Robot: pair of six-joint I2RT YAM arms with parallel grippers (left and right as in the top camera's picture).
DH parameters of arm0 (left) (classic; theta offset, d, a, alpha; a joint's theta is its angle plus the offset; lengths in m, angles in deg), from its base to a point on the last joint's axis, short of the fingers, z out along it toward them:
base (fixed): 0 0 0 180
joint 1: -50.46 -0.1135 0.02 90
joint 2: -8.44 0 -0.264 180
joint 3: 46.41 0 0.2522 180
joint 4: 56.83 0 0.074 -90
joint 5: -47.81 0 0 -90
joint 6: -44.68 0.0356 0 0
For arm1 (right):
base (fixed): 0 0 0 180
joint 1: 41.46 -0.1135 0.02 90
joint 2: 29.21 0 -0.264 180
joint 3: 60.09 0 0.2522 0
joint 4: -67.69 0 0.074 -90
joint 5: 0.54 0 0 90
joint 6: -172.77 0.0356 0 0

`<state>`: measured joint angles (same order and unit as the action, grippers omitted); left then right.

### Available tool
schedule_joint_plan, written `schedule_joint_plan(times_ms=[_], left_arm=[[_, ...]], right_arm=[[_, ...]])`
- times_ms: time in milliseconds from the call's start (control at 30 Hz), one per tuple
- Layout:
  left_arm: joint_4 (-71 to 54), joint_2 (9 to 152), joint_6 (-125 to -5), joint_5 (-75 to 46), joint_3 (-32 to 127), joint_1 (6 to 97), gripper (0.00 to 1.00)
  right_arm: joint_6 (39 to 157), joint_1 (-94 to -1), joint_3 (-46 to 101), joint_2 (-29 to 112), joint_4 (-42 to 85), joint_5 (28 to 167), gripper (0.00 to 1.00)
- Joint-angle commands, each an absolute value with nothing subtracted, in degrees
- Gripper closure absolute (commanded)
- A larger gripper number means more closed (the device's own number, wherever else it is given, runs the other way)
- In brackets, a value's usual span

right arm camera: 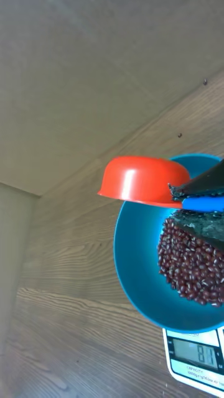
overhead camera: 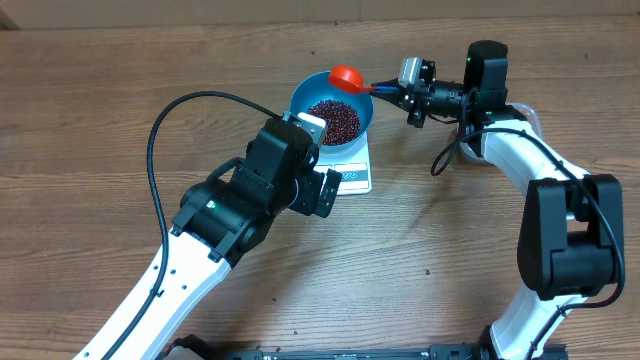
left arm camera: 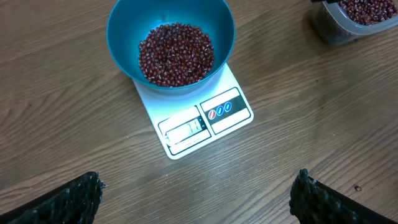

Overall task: Scoop item into bowl and weigh 150g on scale
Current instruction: 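Tilt the scoop to pour the beans into the teal bowl, then move the empty scoop right back to the bean container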

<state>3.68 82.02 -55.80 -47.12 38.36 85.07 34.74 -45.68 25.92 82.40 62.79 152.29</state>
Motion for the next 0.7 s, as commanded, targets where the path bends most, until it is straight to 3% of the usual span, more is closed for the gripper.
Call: schedule_joint_plan(times_ms=[0,167,433,667], left_arm=[[3.5,82.3,-55.6,-46.6,38.4,85.0,0.0],[3.5,82.3,-55.6,-46.6,38.4,85.0,0.01],[3.5,82.3,-55.6,-46.6,38.4,85.0,0.01],[3.5,82.3,-55.6,-46.6,38.4,85.0,0.01]], right_arm=[[35.0,-46.0,26.1,82.3,62.3,154.7,0.96],[45.7,-46.0,26.1,82.2,66.0,156.2,0.96],[85.3,-46.0,26.1,80.5,77.2,156.2,0.96],[97.8,-46.0,26.1,77.5,77.1,155.3,0.96]])
